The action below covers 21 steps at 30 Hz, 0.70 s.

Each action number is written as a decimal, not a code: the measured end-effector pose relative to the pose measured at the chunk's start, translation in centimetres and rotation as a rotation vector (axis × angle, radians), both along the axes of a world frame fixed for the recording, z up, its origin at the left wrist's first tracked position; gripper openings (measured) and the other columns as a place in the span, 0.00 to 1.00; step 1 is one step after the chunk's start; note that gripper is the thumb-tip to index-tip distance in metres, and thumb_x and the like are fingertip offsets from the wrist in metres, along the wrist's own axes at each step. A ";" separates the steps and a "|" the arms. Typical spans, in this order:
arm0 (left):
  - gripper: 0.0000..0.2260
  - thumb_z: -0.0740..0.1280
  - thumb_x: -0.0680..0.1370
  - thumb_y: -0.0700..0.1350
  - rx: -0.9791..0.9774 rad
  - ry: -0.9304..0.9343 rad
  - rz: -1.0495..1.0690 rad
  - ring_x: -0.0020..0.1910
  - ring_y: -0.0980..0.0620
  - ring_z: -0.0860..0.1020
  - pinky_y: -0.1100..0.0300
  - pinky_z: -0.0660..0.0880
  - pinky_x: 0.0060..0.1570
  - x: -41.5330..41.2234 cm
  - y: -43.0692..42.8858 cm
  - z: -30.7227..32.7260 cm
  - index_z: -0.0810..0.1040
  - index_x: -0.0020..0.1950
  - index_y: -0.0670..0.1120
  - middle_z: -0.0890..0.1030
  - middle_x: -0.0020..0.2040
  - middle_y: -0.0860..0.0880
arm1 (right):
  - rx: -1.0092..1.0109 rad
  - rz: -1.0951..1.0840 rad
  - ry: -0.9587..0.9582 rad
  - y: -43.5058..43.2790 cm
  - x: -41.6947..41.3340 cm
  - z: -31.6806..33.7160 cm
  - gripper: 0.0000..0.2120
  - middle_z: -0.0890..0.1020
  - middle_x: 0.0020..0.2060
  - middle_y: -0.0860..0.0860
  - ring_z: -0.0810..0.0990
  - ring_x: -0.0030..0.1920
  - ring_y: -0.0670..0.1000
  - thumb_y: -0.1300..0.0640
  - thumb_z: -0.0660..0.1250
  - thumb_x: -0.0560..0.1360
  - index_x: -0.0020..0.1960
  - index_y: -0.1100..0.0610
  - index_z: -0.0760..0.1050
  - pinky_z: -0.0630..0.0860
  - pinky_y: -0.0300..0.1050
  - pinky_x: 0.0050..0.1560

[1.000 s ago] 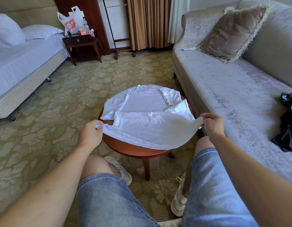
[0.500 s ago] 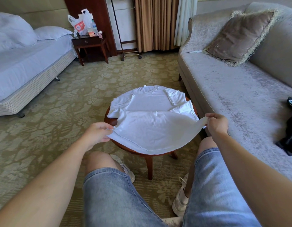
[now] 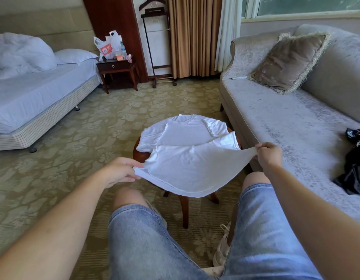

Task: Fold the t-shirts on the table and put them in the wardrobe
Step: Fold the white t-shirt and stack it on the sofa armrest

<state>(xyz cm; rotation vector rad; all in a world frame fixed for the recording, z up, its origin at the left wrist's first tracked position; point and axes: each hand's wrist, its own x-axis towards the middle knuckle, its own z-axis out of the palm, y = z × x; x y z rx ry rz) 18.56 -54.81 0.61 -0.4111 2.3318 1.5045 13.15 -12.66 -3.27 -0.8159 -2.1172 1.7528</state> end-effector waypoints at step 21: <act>0.08 0.63 0.82 0.39 -0.026 0.407 0.198 0.39 0.52 0.79 0.60 0.78 0.46 -5.3 4.0 -2.1 0.79 0.57 0.45 0.79 0.40 0.47 | 0.084 0.365 0.074 -1.5 -1.3 0.9 0.09 0.83 0.51 0.58 0.83 0.51 0.57 0.66 0.66 0.77 0.53 0.59 0.82 0.79 0.55 0.59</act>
